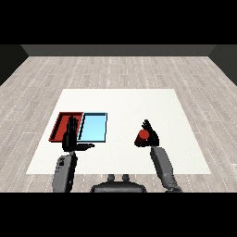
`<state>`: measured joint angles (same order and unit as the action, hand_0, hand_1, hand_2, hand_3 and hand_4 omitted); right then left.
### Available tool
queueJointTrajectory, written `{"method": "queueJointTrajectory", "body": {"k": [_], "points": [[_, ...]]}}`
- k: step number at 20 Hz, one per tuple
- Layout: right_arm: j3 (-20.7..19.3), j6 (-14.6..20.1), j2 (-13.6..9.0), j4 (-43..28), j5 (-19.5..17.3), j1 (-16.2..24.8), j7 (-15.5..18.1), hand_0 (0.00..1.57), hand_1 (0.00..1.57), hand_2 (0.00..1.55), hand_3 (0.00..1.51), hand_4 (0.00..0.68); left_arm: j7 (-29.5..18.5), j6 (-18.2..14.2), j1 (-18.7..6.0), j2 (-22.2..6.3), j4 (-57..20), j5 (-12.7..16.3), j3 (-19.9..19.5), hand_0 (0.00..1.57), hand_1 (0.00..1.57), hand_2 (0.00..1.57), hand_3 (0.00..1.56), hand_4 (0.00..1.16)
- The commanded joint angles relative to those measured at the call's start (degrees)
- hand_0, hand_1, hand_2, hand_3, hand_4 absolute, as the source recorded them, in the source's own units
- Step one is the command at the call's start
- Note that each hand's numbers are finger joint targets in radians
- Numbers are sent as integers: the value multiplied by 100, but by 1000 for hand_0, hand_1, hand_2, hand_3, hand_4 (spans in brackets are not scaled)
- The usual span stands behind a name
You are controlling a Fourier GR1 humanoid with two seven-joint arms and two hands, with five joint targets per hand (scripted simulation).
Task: Pick the red can and put it in the red box
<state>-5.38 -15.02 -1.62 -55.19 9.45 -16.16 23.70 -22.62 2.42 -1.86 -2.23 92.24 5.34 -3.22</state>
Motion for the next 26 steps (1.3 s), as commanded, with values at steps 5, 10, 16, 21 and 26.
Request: {"method": "queueJointTrajectory", "body": {"k": [5,10,16,21,26], "points": [[120,109,141,219,-14,-41,107,0,0,0,0,0,-26,84,214,-10,132,32,6,0,0,0,0,0],[87,-80,69,805,-55,-318,378,0,0,0,0,0,286,80,-93,-180,249,126,-146,0,0,0,0,0],[60,457,-110,1626,-378,-693,798,0,0,0,0,0,244,155,212,-226,377,210,-198,0,0,0,0,0],[230,1544,110,1132,-314,-472,442,1482,1482,1471,1436,566,36,-80,-216,-62,8,-19,-113,0,0,0,0,0],[206,1798,158,1583,-345,-1056,370,1472,1472,1456,1404,600,-190,128,-21,-120,-197,51,-153,0,0,0,0,0]]}}
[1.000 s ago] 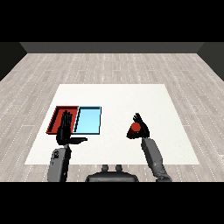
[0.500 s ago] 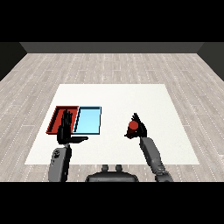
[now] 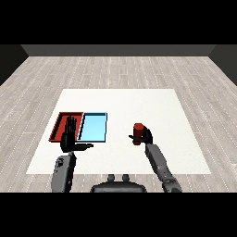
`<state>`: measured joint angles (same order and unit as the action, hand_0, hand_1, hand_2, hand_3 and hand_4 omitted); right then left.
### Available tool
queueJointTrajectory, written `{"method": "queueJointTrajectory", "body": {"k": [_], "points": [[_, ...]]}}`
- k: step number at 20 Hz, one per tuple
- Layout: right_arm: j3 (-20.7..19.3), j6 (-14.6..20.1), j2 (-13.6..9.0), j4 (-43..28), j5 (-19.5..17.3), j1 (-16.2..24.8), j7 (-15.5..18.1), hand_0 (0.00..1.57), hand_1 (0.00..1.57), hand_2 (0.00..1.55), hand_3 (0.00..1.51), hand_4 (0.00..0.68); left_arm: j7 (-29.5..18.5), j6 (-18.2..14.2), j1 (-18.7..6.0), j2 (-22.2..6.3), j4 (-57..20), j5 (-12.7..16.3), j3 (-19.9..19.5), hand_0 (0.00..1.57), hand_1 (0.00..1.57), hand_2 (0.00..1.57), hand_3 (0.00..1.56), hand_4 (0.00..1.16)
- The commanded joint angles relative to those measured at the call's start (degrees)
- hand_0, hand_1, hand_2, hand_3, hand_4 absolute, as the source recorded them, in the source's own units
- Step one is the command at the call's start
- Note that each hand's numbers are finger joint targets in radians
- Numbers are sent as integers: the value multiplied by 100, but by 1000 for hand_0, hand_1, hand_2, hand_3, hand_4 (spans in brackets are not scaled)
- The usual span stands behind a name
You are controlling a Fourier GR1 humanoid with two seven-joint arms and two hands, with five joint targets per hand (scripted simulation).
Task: Pick the red can and put it in the red box
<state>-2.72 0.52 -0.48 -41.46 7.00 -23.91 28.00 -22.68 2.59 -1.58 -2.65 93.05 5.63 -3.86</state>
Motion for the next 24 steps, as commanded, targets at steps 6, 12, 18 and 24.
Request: {"method": "queueJointTrajectory", "body": {"k": [6,12,18,24], "points": [[221,356,1,-925,-269,230,-588,1473,1473,1443,1385,597,-159,-144,-249,158,-507,-200,129,0,0,0,0,0],[251,68,-312,-1635,-289,285,-493,1434,1434,1434,1367,623,-265,130,140,136,-167,-111,275,0,0,0,0,0],[764,456,-105,-3432,-567,1047,-1192,1436,1436,1428,1376,622,108,7,314,212,401,-344,676,0,0,0,0,0],[589,167,-230,-4033,-331,996,-1307,1463,1463,1435,1389,655,242,-89,-120,260,-206,-421,744,0,0,0,0,0]]}}
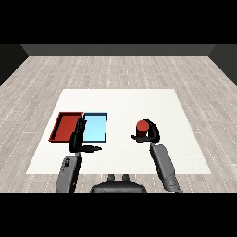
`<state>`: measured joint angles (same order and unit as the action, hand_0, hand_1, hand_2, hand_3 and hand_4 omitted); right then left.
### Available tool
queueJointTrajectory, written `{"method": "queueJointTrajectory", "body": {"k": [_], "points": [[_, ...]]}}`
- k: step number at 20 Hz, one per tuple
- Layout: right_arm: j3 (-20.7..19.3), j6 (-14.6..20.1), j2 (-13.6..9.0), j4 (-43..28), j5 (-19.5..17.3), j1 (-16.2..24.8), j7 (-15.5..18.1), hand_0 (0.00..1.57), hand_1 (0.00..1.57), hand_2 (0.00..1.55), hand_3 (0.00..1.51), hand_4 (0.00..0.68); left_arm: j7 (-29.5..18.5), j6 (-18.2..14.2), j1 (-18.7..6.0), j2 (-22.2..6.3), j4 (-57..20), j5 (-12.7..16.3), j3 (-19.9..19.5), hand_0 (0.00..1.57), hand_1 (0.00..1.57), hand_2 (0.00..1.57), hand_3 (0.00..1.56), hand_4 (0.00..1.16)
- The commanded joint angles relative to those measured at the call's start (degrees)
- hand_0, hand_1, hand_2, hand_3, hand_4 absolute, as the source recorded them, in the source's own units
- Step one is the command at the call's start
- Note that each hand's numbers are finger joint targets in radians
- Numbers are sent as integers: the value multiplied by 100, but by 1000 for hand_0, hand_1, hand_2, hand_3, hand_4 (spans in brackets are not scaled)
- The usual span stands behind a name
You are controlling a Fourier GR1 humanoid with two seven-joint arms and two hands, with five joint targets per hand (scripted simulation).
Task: Pick the red can and put it in the red box
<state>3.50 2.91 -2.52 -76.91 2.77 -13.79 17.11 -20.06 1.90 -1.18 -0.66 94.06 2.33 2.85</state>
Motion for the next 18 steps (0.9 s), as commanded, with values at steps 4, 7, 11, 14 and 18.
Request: {"method": "queueJointTrajectory", "body": {"k": [4,7,11,14,18], "points": [[96,57,4,-1292,89,274,-674,1448,1448,1431,1385,654,251,-851,-413,64,-625,-4,1025,0,0,0,0,0],[354,395,241,-1044,-43,138,-510,1445,1445,1425,1381,655,568,-728,-377,65,-327,-49,998,0,0,0,0,0],[1572,1933,248,-96,196,-753,-341,1445,1445,1425,1381,655,586,-749,-492,66,-400,-46,950,0,0,0,0,0],[1804,2043,250,-467,539,-493,-321,1451,1451,1425,1380,650,414,-1133,-371,66,-508,228,1698,0,0,0,0,0],[2053,2368,252,79,670,-887,-113,1453,1453,1447,1398,661,470,-1532,-1002,66,-1158,330,1859,0,0,0,0,0]]}}
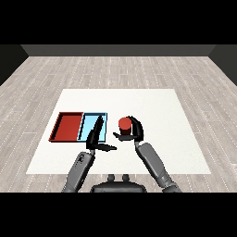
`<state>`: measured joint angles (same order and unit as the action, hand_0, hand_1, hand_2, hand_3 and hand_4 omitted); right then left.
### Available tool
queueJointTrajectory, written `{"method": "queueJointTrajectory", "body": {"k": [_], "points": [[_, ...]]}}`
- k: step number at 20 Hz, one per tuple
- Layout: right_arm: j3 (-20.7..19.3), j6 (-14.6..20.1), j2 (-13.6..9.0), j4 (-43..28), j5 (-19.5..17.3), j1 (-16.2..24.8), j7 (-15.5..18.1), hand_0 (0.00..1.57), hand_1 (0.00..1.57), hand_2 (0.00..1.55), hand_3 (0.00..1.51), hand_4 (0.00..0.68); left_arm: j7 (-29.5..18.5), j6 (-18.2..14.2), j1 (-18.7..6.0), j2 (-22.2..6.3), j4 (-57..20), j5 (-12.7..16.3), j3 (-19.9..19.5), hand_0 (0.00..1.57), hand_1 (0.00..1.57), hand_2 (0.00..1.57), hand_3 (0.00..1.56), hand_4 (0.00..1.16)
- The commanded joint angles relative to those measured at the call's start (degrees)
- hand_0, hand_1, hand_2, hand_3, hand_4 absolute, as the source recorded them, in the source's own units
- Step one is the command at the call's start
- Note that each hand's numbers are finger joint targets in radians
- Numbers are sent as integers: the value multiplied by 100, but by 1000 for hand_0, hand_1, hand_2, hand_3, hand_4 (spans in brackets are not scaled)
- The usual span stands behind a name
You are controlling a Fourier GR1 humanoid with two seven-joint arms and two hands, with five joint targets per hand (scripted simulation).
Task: Pick the red can and put it in the red box
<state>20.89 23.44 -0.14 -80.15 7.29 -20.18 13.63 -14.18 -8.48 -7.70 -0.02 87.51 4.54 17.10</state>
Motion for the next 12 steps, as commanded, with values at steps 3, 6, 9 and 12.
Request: {"method": "queueJointTrajectory", "body": {"k": [3,6,9,12], "points": [[11,-133,14,274,145,47,314,1461,1461,1443,1393,637,-412,-462,-701,2,-1330,531,443,0,0,0,0,0],[249,406,14,135,248,-421,-69,1455,1455,1451,1389,630,-147,-368,-100,2,-577,298,649,0,0,0,0,0],[293,321,14,634,489,-757,75,1457,1457,1448,1379,634,-145,-366,-632,2,-1126,728,499,0,0,0,0,0],[319,222,14,690,452,-591,414,1443,1443,1438,1389,631,-151,-241,-555,1,-997,639,392,0,0,0,0,0]]}}
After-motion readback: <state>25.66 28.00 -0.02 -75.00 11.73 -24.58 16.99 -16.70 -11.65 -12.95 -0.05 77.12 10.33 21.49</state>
